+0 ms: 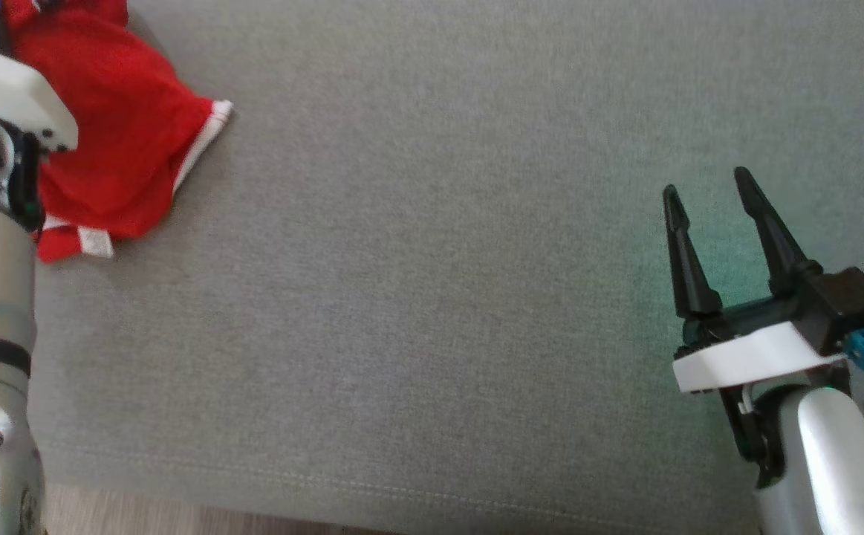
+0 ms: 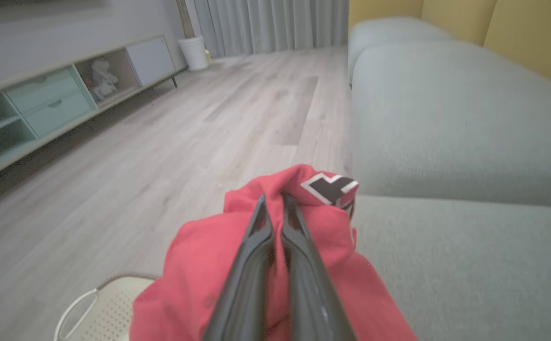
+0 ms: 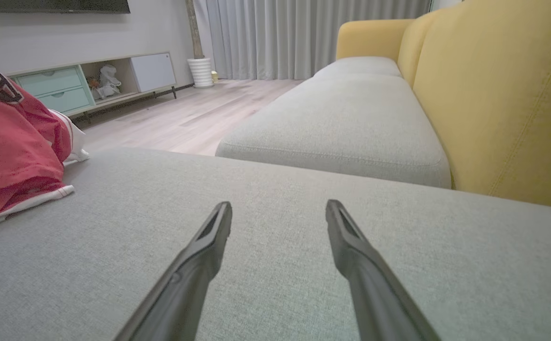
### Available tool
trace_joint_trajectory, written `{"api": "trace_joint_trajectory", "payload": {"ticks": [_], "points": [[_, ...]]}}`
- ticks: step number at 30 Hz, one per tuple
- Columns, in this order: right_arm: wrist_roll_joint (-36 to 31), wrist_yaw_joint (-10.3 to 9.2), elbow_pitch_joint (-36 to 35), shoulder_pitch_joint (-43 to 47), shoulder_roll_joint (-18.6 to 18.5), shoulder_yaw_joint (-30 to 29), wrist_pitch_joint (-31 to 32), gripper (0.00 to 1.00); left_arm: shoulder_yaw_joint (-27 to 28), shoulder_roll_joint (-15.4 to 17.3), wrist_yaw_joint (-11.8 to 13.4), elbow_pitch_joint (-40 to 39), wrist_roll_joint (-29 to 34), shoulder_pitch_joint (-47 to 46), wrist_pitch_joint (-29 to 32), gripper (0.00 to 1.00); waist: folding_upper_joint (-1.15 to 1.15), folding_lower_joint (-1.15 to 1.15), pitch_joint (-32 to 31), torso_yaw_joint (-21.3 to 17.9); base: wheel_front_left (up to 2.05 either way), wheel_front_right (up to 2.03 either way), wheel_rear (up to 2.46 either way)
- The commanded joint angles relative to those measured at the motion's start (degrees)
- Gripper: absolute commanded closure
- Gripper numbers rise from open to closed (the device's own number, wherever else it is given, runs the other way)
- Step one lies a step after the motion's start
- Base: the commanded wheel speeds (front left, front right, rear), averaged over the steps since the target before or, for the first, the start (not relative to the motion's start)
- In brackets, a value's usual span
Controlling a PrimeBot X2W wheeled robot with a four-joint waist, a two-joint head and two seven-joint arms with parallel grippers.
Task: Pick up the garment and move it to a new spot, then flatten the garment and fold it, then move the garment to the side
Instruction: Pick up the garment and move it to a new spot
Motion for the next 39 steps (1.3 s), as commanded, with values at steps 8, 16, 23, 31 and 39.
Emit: {"api": "trace_joint_trajectory", "payload": {"ticks": [8,16,23,31,39], "points": [[0.5,0.43,-1.1,3.0,1.2,-1.1,-1.6,0.00,2.6,3.2,0.3,-18.2,-1.0,5.1,-1.2,1.00,0.00,0.00,-10.7,0.5,0.00,0.00,0.00],[2.4,0.43,-1.4,6.4,1.5,-2.2,-2.0,0.00,3.3,1.4,2.4,-38.5,-2.7,25.8,0.0,1.00,0.00,0.00,-16.2,-2.6,0.00,0.00,0.00],[5.0,0.43,-2.7,9.1,1.5,-3.3,-2.0,0.00,2.1,-1.2,6.5,-62.9,-2.9,46.9,6.2,1.00,0.00,0.00,-16.9,-6.7,0.00,0.00,0.00],[4.8,0.43,-3.5,8.5,1.5,-2.5,-1.8,0.00,-3.6,-4.8,7.0,-68.9,-1.9,51.0,8.1,1.00,0.00,0.00,-13.9,-11.8,0.00,0.00,0.00],[5.1,0.43,-3.7,5.1,1.5,-1.2,-2.3,0.00,-11.8,-8.3,3.4,-64.1,0.5,42.1,7.0,1.00,0.00,0.00,-9.1,-20.2,0.00,0.00,0.00]]}}
